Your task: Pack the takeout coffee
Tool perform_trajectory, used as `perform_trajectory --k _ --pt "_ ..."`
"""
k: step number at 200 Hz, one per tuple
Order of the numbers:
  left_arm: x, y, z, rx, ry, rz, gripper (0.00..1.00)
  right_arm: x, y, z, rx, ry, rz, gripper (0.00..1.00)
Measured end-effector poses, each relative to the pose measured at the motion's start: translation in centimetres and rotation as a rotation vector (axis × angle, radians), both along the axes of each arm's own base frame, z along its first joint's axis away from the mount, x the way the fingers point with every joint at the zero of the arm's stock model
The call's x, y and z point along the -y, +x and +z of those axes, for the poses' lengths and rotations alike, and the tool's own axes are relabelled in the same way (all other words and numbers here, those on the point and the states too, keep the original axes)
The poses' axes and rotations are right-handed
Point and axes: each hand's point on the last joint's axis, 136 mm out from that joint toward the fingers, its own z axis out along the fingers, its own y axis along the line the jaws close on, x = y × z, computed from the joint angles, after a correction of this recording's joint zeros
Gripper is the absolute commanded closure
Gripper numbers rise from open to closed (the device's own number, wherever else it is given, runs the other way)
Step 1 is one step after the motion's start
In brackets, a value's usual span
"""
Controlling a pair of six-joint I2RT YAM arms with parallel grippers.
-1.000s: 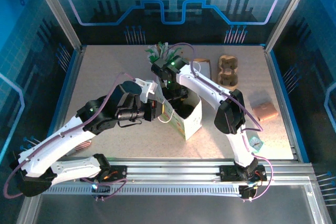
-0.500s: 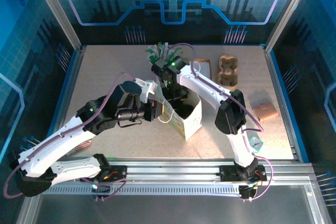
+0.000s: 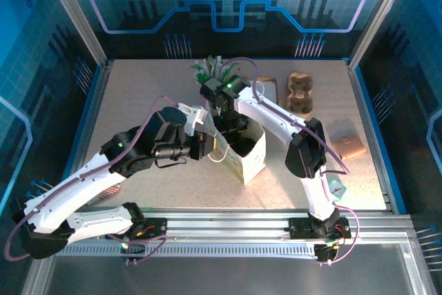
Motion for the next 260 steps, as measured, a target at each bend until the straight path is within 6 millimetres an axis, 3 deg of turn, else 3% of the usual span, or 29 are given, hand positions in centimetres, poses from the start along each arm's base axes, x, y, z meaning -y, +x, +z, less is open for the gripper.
perform_trajectory --k 114,260 --pt "0.01 -0.01 0.0 0.0 0.0 0.0 1.0 -0.01 0.03 -0.02 0.005 0.004 0.0 0.43" --pt "0.01 0.0 -0.01 0.003 0.002 0.002 1.0 0.04 0.03 -0.03 0.004 0.001 0.0 0.28"
